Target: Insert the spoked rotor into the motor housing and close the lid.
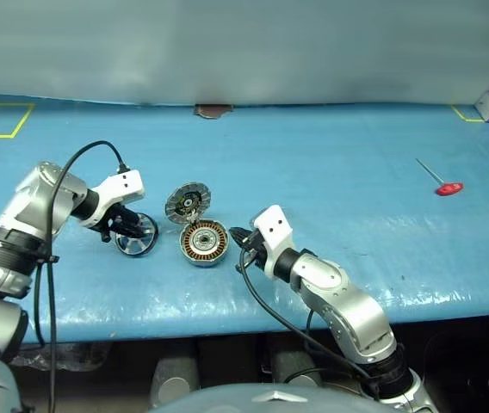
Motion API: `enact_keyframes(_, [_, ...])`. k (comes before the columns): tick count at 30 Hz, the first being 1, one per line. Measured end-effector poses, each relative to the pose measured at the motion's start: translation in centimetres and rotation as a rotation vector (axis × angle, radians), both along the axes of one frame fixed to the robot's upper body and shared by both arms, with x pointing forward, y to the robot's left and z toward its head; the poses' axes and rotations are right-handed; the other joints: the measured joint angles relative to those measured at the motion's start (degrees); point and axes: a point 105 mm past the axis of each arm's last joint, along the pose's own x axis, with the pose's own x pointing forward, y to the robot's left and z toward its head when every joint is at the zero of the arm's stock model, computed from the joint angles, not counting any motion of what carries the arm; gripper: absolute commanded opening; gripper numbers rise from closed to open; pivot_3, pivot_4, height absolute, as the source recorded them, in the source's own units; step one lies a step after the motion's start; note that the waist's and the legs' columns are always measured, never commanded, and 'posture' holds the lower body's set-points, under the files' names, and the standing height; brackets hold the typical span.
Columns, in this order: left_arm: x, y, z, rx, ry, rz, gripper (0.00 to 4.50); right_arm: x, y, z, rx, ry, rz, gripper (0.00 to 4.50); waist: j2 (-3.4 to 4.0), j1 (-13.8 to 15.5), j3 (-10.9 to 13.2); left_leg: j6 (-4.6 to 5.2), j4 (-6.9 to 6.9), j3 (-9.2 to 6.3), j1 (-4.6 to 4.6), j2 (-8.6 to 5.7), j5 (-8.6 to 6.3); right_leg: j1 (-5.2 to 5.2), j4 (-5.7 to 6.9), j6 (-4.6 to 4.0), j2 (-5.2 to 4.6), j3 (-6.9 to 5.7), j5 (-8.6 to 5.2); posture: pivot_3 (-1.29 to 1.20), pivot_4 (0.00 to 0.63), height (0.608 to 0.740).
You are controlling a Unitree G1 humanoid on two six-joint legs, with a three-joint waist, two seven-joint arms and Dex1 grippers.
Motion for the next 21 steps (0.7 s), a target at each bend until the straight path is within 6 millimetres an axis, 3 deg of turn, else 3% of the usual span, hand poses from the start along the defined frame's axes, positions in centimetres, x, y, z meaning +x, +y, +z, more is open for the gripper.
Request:
enact_keyframes(3, [-1.4, 1.4, 0.6, 0.036, 0.031, -0.008, 1.36, 0.0, -0.1, -0.2, -0.002, 0.005, -0.004, 0.0, 0.01, 0.2, 0.0, 0.0, -0.08, -0.03, -0.02, 0.0, 0.0, -0.03, 0.0, -0.08, 0.0, -0.04, -0.05, 0.0, 0.15, 0.74])
enact_keyframes(7, [-2.9, 0.8, 1.6, -0.011, 0.032, -0.05, 1.36, -0.1, 0.0, -0.1, 0.0, 0.007, 0.006, 0.0, -0.02, 0.9, 0.0, -0.01, -0.04, -0.02, -0.14, 0.0, 0.0, -0.06, -0.1, -0.07, -0.02, -0.04, -0.05, 0.0, 0.15, 0.74])
enact_keyframes(15, [-4.9, -6.4, 6.0, -0.418, -0.052, -0.195, 1.36, -0.1, -1.0, -0.5, -0.021, 0.019, 0.032, 0.0, -0.04, 1.2, 0.1, -0.01, 0.11, -0.05, -0.19, -0.02, -0.01, 0.02, -0.09, -0.03, -0.01, -0.03, -0.04, 0.0, 0.15, 0.74])
enact_keyframes(21, [-4.9, -9.1, 6.0, -0.558, -0.095, -0.168, 1.36, -0.4, -2.1, -0.8, -0.017, 0.024, 0.046, 0.0, -0.05, 1.0, 0.1, -0.01, 0.05, -0.13, -0.13, -0.02, 0.0, 0.02, -0.07, -0.03, 0.09, 0.01, -0.04, 0.0, 0.15, 0.74])
